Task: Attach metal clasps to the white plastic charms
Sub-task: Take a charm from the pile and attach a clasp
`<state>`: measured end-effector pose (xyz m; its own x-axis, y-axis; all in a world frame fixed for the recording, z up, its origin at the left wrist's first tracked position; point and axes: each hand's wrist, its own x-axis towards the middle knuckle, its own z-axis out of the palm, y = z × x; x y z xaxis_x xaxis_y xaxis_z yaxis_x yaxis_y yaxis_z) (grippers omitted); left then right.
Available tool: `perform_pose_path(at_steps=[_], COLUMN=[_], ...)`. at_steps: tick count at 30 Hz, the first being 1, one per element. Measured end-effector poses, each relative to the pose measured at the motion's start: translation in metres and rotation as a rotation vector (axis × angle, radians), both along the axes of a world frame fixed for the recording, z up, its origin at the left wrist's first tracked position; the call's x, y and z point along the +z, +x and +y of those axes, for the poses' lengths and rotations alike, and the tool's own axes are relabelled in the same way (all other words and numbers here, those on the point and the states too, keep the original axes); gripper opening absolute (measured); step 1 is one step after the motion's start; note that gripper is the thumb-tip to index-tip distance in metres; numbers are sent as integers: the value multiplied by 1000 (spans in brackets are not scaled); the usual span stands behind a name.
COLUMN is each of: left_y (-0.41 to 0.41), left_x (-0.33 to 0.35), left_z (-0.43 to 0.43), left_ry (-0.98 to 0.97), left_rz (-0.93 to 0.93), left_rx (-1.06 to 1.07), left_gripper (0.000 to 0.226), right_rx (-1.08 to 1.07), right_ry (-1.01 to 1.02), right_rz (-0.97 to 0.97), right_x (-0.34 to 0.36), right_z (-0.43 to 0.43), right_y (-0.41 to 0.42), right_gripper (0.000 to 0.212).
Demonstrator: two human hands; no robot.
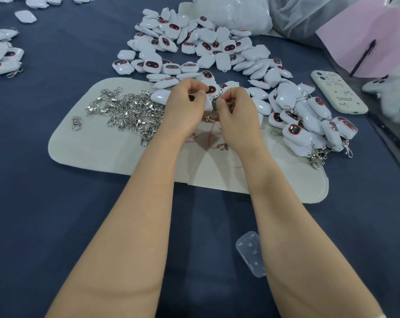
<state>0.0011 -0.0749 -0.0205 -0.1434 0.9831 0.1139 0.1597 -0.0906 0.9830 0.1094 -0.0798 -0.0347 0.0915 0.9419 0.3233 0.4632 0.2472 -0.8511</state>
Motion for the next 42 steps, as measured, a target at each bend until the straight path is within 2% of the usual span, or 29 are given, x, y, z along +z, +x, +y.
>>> perform_pose_path(at_steps=[5,11,25,30,33,36,40,42], left_y=[0,0,-4,-5,-7,-8,-9,-9], left_x=[-8,-7,-10,-10,-8,-7,-6,-5], left_z=[2,3,4,2,1,2,1,1], left_ry=[72,95,126,164,158,83,36,22], left_rz=[143,147,308,355,294,179,25,-44], left_rx=[10,17,19,-3,9,53,56,52], left_gripper=[19,14,19,17,18,29,15,7], right_rx=[11,-23,64,67,66,50,65,84], right_ry=[7,-17,12,-42,-116,-120,-153,-170], right_rz=[-79,-114,-299,-253,-132,-66,12,42], right_x=[0,0,0,1,1,1,1,2], right_z=[0,0,-4,-4,-2,0,1,1], right_y=[-2,-2,-5,-6,-4,-2,-2,-1], right_gripper=[9,3,9,9,6,9,17,13])
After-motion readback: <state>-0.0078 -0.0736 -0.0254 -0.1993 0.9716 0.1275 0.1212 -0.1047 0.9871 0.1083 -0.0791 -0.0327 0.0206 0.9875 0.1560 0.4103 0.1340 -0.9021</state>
